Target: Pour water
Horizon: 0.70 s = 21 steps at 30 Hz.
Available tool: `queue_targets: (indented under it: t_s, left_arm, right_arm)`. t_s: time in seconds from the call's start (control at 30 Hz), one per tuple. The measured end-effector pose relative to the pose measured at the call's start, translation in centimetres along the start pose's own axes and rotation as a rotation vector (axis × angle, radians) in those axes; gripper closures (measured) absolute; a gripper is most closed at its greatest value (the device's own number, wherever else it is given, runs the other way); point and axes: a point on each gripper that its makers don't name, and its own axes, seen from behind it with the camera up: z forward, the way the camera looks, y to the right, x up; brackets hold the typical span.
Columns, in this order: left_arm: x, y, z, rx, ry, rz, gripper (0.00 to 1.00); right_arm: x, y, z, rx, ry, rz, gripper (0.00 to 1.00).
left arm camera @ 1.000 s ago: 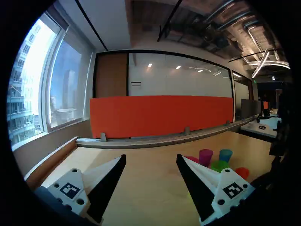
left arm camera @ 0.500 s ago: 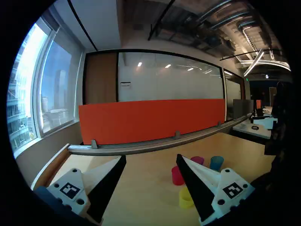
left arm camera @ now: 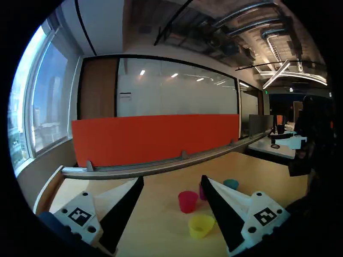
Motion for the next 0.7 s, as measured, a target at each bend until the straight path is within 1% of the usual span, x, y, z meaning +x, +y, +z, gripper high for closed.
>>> queue_targets:
  t_s: [0.17, 0.27, 0.37, 0.5, 0.7]
  left_arm:
    - [0.7, 1.5, 0.2, -0.077, 0.003, -0.011, 0.01]
    - [0.9, 2.6, 0.3, -0.125, 0.005, -0.003, 0.01]
    - [0.6, 3.6, 0.4, -0.169, -0.008, 0.012, 0.01]
    - [-0.1, 4.6, 0.7, -0.203, -0.037, 0.035, 0.01]
    - [-0.9, 5.9, 1.0, -0.253, -0.067, 0.064, 0.01]
  right_arm:
    - [0.4, -2.0, -0.3, 0.102, -0.013, -0.011, 0.0]
    - [0.9, -3.0, -0.6, 0.159, -0.014, -0.014, 0.0]
    - [1.4, -3.5, -0.7, 0.193, -0.011, -0.015, 0.0]
    - [1.6, -3.6, -0.7, 0.207, -0.014, -0.019, 0.0]
    - [0.9, -3.2, -0.4, 0.212, -0.045, -0.031, 0.0]
